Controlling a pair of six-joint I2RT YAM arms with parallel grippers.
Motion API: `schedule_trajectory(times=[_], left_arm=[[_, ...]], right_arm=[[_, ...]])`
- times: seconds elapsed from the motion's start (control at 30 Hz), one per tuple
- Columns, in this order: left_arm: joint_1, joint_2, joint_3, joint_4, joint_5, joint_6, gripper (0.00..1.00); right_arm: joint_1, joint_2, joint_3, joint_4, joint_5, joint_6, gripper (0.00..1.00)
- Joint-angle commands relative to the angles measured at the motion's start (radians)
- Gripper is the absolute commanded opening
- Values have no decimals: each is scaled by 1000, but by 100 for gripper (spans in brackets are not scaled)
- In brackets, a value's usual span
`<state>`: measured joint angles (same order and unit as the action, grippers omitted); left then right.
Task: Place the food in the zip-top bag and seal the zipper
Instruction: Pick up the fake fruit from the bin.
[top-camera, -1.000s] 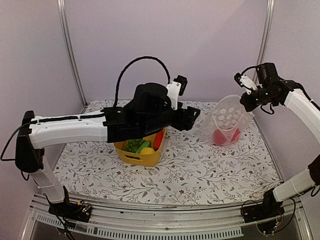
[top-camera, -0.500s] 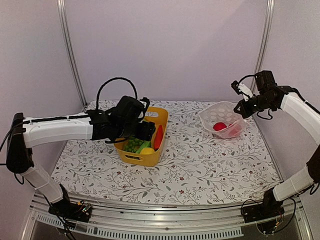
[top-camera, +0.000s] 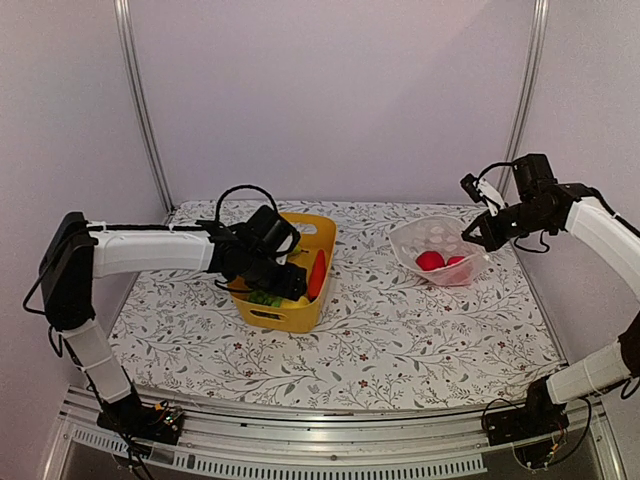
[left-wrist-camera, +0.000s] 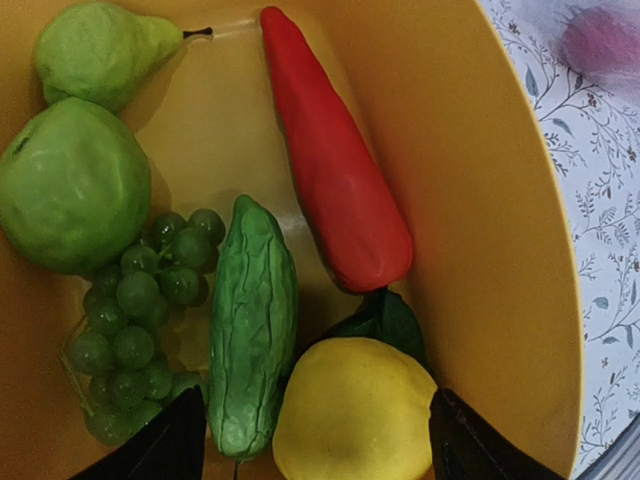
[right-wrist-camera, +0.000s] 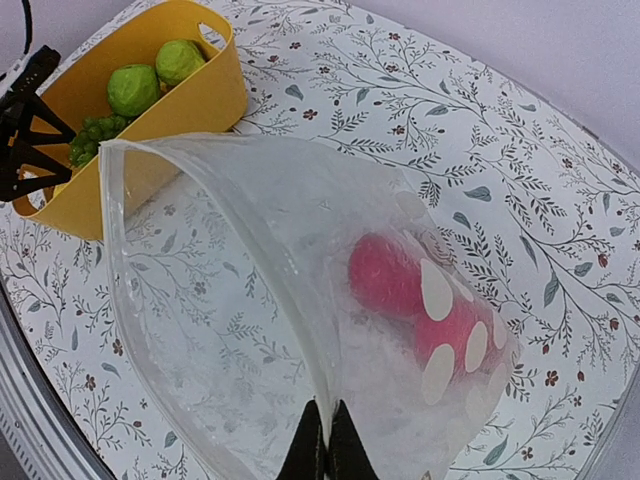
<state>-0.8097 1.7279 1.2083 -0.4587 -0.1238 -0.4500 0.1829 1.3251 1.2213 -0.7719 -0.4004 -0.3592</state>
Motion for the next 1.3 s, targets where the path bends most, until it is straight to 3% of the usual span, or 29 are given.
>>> schedule_trajectory(times=[0.0, 0.17, 0.3, 0.4, 0.53, 1.27], left_arm=[[13, 43, 46, -37, 93, -21, 76], [23, 59, 86, -73, -13, -18, 76], [42, 100, 187, -160, -198, -14, 76], [65, 131, 229, -179, -276, -31, 82], [93, 178, 272, -180, -301, -51, 89], [140, 443, 450, -184, -369, -43, 93]], right_arm=[[4, -30, -12, -16, -34, -3, 0], [4, -38, -35, 2, -39, -3, 0], [5, -43, -57, 28, -45, -5, 0], [5, -58, -82, 64, -57, -7, 0], [6, -70, -66, 51, -63, -14, 0], [5, -87, -55, 34, -79, -12, 1]])
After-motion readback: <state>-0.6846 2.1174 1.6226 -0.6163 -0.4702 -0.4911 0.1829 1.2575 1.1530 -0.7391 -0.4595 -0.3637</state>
